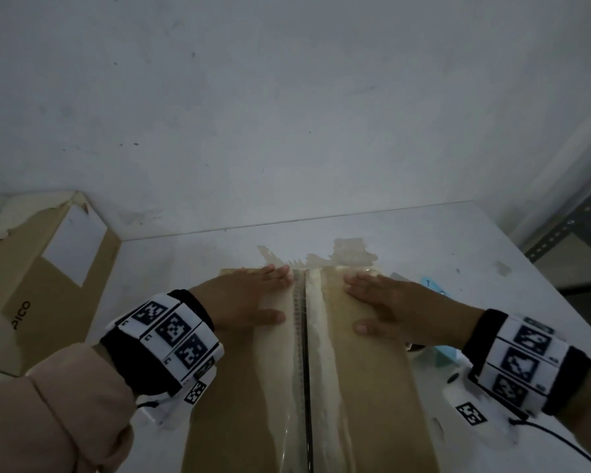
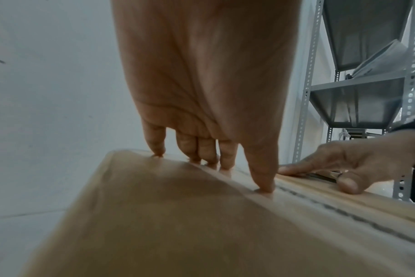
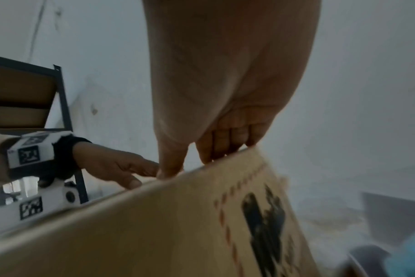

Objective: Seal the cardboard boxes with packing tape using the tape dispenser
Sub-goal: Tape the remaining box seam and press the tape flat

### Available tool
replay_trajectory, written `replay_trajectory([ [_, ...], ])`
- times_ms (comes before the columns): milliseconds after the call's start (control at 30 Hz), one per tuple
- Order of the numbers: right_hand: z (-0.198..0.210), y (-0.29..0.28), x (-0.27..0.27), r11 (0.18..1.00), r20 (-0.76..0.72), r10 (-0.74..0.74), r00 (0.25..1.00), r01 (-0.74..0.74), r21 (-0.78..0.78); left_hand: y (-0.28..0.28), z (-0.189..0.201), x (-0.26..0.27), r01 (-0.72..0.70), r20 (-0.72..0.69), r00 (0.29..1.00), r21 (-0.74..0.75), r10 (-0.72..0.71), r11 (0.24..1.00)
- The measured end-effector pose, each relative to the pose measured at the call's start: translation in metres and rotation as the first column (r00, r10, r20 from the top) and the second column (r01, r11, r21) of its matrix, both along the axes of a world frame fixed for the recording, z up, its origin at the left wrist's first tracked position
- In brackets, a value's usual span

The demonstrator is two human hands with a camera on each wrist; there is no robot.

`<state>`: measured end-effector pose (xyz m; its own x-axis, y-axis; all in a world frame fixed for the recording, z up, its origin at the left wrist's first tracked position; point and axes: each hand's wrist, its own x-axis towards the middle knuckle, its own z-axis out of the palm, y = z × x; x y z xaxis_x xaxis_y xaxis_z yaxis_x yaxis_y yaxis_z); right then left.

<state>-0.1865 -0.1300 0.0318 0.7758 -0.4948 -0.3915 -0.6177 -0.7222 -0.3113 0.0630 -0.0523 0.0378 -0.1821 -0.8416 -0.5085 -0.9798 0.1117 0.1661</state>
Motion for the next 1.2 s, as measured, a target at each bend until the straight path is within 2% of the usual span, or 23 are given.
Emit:
replay_trajectory([
  [100,-0.012,0.002,-0.01,1.0,0.048,0.006,0.999,-0.007,0.004,0.0,0.0,-0.001,-0.016,-0.024,1.0,-0.003,0.016,1.0],
  [267,-0.021,0.015,-0.02,0.993,0.103,-0.097,0.99,0.104,-0.062,-0.001,0.002,-0.002,-0.045,-0.032,0.998,0.01,0.046,0.999],
  [433,-0.021,0.011,-0.015,0.987,0.095,-0.136,0.986,0.143,-0.068,-0.008,0.008,-0.003,-0.05,0.011,0.999,0.057,0.049,0.997],
  [567,-0.025,-0.005,-0.003,0.982,0.079,-0.102,0.992,0.113,-0.15,-0.007,0.021,0.0,-0.084,0.083,0.994,0.074,0.078,0.994],
  [667,-0.032,-0.021,0.011,0.971,0.001,-0.097,0.995,0.095,-0.218,0.009,0.034,-0.001,-0.089,0.093,0.992,0.082,0.081,0.993],
  [767,-0.035,-0.035,0.03,0.959,-0.002,-0.108,0.994,0.104,-0.264,0.035,0.039,-0.007,-0.113,0.098,0.99,0.141,0.1,0.984],
  [867,-0.03,-0.047,0.049,0.943,0.008,-0.147,0.989,0.142,-0.3,0.057,0.026,-0.012,-0.139,0.131,0.984,0.166,0.118,0.976],
  [933,-0.027,-0.053,0.061,0.929,0.036,-0.168,0.985,0.171,-0.327,0.067,0.013,-0.013,-0.197,0.123,0.976,0.151,0.179,0.969],
  [1033,-0.026,-0.053,0.072,0.905,0.066,-0.159,0.985,0.172,-0.389,0.074,0.001,-0.013,-0.293,0.084,0.955,0.112,0.285,0.949],
  [1133,-0.023,-0.042,0.074,0.922,0.103,-0.098,0.99,0.129,-0.364,0.074,-0.002,-0.008,-0.286,0.09,0.957,0.109,0.277,0.952],
  [1200,-0.022,-0.025,0.072,0.953,0.089,0.001,0.996,0.027,-0.303,0.073,-0.001,-0.004,-0.272,0.113,0.959,0.112,0.26,0.956],
])
